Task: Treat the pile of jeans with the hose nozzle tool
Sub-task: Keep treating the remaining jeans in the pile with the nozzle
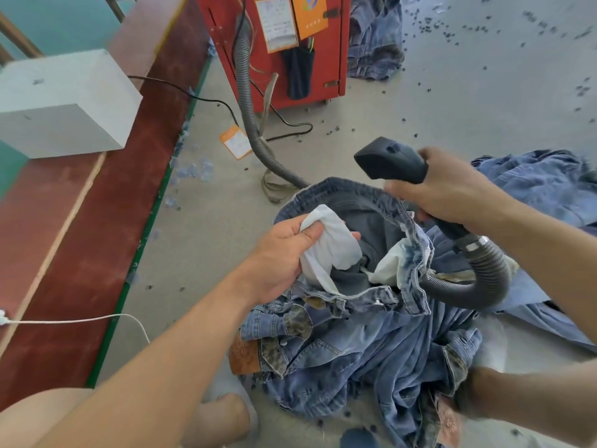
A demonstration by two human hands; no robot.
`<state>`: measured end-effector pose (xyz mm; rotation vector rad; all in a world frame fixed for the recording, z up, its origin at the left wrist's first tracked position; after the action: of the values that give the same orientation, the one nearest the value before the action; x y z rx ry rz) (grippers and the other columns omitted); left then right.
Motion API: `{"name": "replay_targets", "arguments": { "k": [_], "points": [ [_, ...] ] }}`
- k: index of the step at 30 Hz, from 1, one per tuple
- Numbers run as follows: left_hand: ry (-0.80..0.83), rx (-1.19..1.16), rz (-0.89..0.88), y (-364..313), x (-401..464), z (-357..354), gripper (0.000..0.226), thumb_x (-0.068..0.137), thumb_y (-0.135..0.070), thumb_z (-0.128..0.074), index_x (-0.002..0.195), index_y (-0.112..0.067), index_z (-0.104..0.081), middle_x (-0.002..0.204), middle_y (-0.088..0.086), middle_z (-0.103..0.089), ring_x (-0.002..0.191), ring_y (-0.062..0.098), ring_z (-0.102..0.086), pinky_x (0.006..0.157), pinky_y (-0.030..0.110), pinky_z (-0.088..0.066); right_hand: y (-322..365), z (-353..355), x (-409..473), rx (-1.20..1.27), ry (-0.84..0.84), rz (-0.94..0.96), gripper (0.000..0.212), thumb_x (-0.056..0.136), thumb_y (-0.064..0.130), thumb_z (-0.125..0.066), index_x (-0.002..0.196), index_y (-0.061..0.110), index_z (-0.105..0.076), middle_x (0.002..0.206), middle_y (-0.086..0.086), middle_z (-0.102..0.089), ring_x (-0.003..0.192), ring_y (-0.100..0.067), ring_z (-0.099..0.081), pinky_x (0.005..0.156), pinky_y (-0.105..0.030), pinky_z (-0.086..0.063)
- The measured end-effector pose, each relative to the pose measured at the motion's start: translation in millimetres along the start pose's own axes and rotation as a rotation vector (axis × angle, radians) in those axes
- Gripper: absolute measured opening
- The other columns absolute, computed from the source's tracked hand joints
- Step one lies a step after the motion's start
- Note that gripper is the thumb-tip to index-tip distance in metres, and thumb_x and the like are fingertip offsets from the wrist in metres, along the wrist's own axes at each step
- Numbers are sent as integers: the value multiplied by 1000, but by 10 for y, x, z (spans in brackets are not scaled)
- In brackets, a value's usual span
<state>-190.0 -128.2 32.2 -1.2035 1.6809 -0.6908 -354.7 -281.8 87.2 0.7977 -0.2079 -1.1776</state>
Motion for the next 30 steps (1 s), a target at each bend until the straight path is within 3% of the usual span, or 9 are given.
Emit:
{"name": "replay_targets", "arguments": {
  "k": [3,7,9,12,15,18,22,26,30],
  "points": [
    [-24,-44,-1,-15,6,19,31,111,-14,-37,128,-2,-60,123,16,-74,117,27,-70,90,33,-59,214,295,-206,46,30,221,30,90,45,-76,108,37,-54,63,-2,-70,47,-16,-66,40,-22,-50],
    [-55,-32,-16,-41,41,44,31,111,-13,-37,127,0,-61,120,15,-75,115,26,-71,95,36,-59,317,408,-461,-67,191,316,50,76,68,-75,116,43,-60,62,2,-71,47,-17,-67,39,-20,-49],
    [-70,0,1,-22,51,49,30,111,-14,-38,126,-2,-62,122,15,-74,117,27,-70,101,42,-57,311,306,-521,-121,259,342,46,78,65,-77,115,44,-61,62,5,-70,46,-12,-67,40,-15,-46],
    [-130,61,32,34,54,111,28,110,-15,-42,117,-7,-68,115,12,-77,110,30,-72,93,42,-60,325,174,-533,-178,309,384,31,83,50,-77,108,48,-61,61,10,-68,47,-8,-66,41,-12,-44],
    [-208,159,54,77,64,218,32,109,-16,-47,125,7,-62,121,25,-70,110,42,-67,97,51,-52,354,65,-509,-196,366,367,26,84,49,-75,105,50,-59,64,5,-69,50,-13,-67,47,-18,-50],
    [-223,238,45,73,62,239,35,108,-16,-48,119,16,-58,104,21,-67,94,32,-64,87,43,-49,455,-65,-512,-197,418,391,23,86,44,-75,102,50,-59,70,9,-70,53,-12,-68,52,-18,-51],
    [-195,225,66,95,46,173,25,108,-15,-46,105,-5,-68,90,8,-72,78,19,-67,74,33,-54,577,23,-425,-95,311,431,16,89,41,-76,96,43,-61,64,5,-69,49,-13,-65,48,-16,-48],
    [-185,204,81,114,40,171,30,109,-15,-44,115,4,-66,99,13,-72,87,24,-67,82,36,-54,534,265,-320,-26,207,403,17,91,34,-77,96,38,-61,57,-3,-67,44,-14,-61,43,-13,-43],
    [-190,203,95,112,59,194,27,110,-16,-44,106,-7,-70,92,4,-76,83,17,-71,80,32,-56,504,53,-432,-152,340,376,23,87,34,-78,101,41,-61,67,14,-70,47,-9,-65,45,-14,-46]
  ]
}}
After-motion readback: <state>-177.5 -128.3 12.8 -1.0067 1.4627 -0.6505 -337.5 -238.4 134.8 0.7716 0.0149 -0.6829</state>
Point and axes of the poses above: each hand's wrist, its own x-axis towards the middle knuckle, its own z-axis out of the back of the hand, y = z × x, the point moved 10 cm from there along x, towards the middle knuckle
